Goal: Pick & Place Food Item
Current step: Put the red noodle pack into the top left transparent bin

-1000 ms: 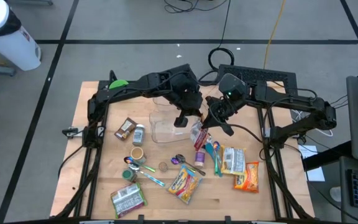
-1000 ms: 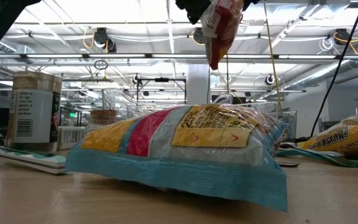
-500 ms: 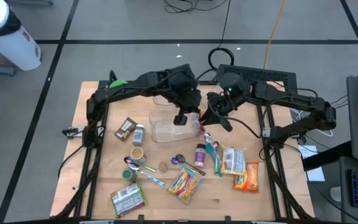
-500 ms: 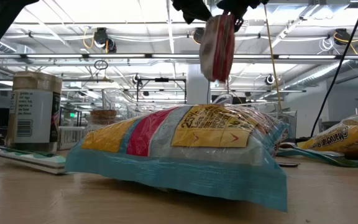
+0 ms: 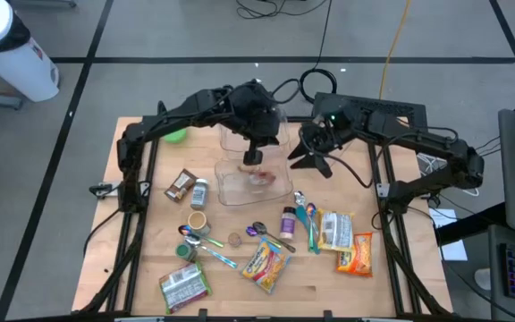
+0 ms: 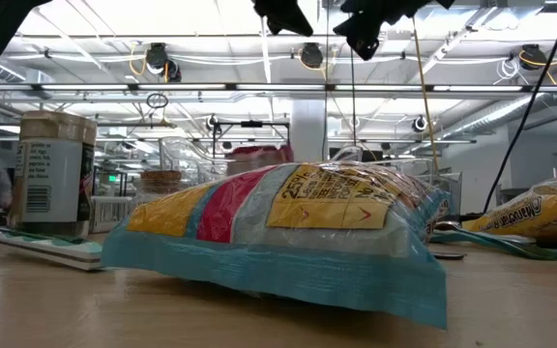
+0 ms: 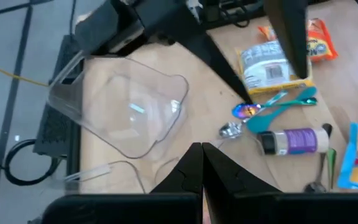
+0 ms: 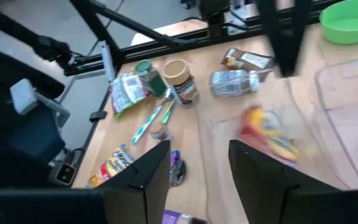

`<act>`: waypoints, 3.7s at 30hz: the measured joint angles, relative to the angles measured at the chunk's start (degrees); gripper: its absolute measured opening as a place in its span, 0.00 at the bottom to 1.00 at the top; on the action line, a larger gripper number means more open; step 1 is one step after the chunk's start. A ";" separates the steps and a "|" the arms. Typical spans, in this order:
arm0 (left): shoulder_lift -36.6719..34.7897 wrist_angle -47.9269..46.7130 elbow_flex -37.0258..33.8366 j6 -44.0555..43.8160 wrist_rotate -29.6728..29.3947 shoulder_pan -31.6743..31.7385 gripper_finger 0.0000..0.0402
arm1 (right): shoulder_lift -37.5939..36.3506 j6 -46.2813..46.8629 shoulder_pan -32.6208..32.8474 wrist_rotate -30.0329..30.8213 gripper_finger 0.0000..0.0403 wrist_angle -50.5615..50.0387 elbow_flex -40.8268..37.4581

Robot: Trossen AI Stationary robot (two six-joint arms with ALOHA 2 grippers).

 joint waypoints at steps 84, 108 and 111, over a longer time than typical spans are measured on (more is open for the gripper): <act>-0.35 -12.63 -23.60 -29.87 -30.95 -20.79 0.57 | -16.57 -2.41 -1.49 -0.37 0.44 17.21 -27.58; -0.31 0.71 -36.52 -24.44 -28.57 -19.86 0.54 | -16.55 -1.06 -1.51 -0.37 0.42 17.14 -27.58; -0.31 2.33 -38.10 -24.44 -28.65 -19.45 0.54 | -16.55 -1.15 -1.51 -0.35 0.42 17.14 -27.58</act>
